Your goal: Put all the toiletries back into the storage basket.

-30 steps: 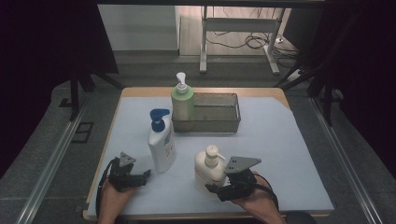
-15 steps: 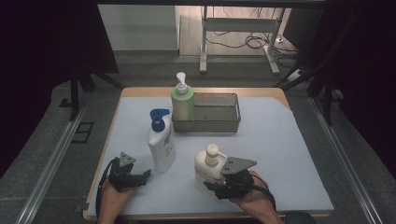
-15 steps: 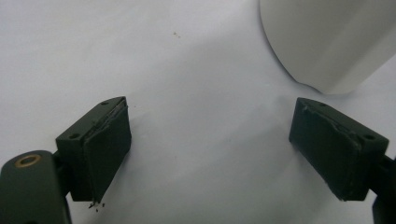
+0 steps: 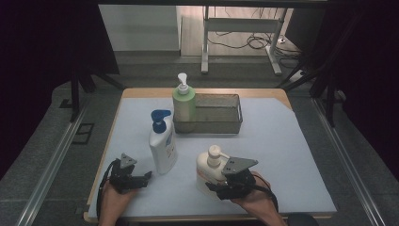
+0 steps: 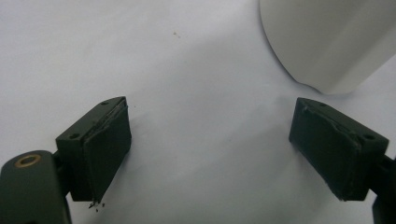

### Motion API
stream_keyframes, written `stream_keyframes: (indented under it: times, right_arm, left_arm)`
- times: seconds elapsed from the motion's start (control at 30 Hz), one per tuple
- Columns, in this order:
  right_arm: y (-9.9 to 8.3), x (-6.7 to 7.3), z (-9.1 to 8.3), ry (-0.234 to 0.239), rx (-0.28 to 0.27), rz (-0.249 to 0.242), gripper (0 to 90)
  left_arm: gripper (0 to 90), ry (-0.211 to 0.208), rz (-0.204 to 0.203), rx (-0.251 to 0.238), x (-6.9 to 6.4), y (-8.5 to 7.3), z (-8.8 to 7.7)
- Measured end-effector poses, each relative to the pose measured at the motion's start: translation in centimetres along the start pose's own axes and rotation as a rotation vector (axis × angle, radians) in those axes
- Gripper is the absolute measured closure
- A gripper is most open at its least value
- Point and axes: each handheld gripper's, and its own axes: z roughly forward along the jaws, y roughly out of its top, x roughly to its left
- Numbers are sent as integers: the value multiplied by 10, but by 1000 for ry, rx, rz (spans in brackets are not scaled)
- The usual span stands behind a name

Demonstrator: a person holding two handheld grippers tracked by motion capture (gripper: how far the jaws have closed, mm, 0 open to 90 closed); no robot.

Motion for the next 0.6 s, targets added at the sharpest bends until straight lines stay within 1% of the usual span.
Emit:
stream_keyframes:
  times: [0.1, 0.3, 0.4, 0.6]
  right_arm:
    - [1, 0, 0, 1, 4, -5, 365]
    - [1, 1, -2, 1, 3, 3, 373]
    - [3, -1, -5, 0, 2, 15, 374]
    - [4, -8, -7, -17, 5, 30, 374]
  left_arm:
    - [129, 0, 0, -1, 0, 0, 0]
    - [129, 0, 0, 0, 0, 0, 0]
    - [129, 0, 1, 0, 0, 0, 0]
    - [129, 0, 0, 0, 0, 0, 0]
